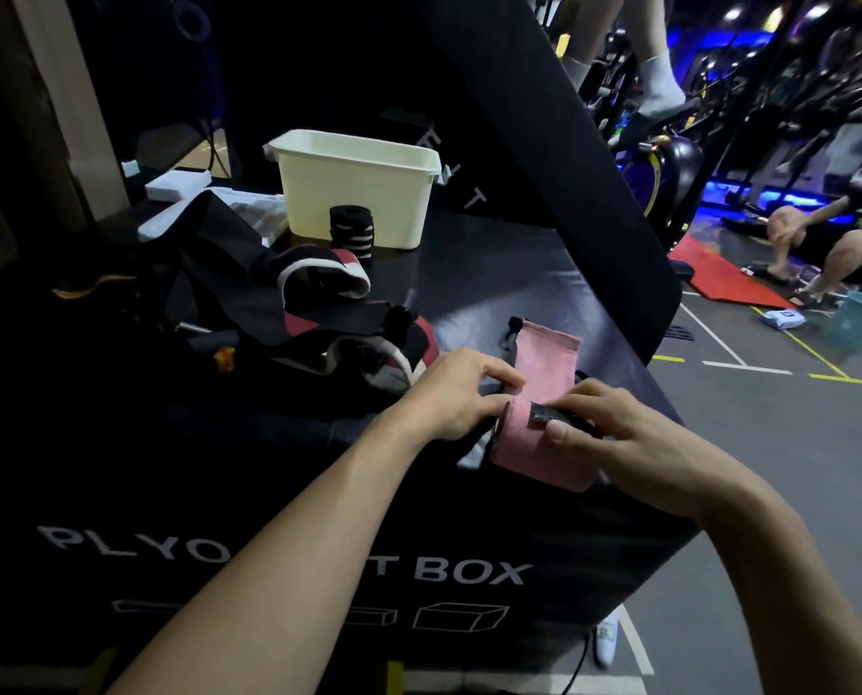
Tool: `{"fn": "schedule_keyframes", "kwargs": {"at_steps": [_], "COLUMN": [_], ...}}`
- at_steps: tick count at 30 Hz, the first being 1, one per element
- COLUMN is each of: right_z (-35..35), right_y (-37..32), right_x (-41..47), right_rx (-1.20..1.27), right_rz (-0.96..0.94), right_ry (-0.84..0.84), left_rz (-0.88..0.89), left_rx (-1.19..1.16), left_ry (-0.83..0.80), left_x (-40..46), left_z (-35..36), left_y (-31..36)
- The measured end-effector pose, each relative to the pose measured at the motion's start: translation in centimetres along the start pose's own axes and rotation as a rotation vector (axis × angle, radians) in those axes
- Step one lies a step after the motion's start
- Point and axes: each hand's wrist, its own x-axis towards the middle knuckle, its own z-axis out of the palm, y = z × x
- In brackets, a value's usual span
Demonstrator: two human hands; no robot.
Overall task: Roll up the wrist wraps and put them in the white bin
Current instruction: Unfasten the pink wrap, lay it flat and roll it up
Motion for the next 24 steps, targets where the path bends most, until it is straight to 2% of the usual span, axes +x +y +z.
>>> {"fn": "schedule_keyframes", "kwargs": {"at_steps": [3, 10, 19, 24], "right_z": [0.2, 0.2, 0.0, 0.9], "right_y": [0.1, 1.0, 0.5, 0.7], "right_x": [0.2, 1.9, 4.2, 5.2], "right_rx": [0.019, 0.033, -0.132, -0.116], "right_rz": [-0.040, 0.045, 0.092, 0.178], "right_ry": [0.073, 0.138, 0.189, 0.387], "left_rz": [0.005, 0.022, 0.045, 0.053], "left_rx": [-0.009, -0.028, 0.007, 0.025], "left_ry": [-0.024, -0.077, -0.085, -0.093], "left_x": [0.2, 0.9, 0.6, 0.8], "left_z": [-0.1, 0.0, -0.5, -0.3], "left_y": [-0.1, -0.8, -0.4, -0.8]}}
